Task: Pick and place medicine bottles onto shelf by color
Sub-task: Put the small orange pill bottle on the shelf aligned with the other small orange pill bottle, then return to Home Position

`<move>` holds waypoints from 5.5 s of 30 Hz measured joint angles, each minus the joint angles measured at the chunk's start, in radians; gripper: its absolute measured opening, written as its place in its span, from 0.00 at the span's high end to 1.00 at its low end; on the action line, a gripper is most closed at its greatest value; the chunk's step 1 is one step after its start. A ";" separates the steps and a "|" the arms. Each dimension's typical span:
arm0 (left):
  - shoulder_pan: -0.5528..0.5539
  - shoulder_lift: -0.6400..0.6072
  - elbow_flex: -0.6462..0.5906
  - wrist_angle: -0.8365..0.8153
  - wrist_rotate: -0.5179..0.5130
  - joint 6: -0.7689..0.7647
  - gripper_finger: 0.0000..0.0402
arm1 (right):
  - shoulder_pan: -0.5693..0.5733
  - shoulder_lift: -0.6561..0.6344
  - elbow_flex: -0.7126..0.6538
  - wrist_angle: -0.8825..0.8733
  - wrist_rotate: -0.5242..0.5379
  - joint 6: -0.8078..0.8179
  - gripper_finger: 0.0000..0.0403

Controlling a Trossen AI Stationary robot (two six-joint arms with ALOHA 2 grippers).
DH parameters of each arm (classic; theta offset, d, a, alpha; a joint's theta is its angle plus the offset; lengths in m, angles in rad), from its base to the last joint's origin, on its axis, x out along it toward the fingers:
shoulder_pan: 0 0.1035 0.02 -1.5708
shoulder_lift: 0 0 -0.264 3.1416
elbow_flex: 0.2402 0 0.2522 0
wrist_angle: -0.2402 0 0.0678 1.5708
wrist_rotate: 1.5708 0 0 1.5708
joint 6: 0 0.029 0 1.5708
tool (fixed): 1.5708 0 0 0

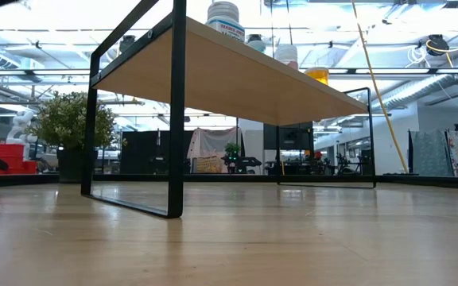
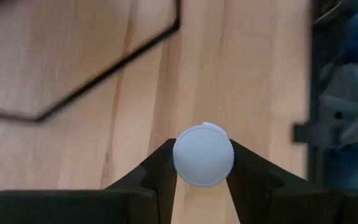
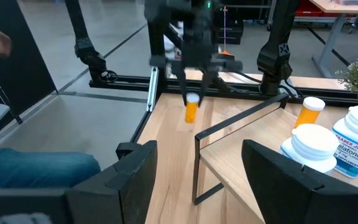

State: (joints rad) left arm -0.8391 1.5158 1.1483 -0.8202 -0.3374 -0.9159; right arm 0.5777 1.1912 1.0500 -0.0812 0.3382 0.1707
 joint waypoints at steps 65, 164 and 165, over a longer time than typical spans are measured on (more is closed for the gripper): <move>0.441 0.036 0.457 -0.227 0.018 0.563 0.68 | -0.002 0.000 0.000 -0.044 0.111 -0.030 0.86; 0.171 -0.852 -0.681 0.784 -0.387 0.868 0.78 | 0.069 -0.526 -0.601 0.262 0.106 -0.186 0.88; 0.171 -0.869 -0.703 0.804 -0.379 0.882 0.78 | 0.069 -0.539 -0.616 0.268 0.106 -0.187 0.88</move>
State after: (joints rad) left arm -0.6678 0.6470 0.4451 -0.0164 -0.7163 -0.0335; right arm 0.6472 0.6523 0.4336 0.1872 0.4446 -0.0158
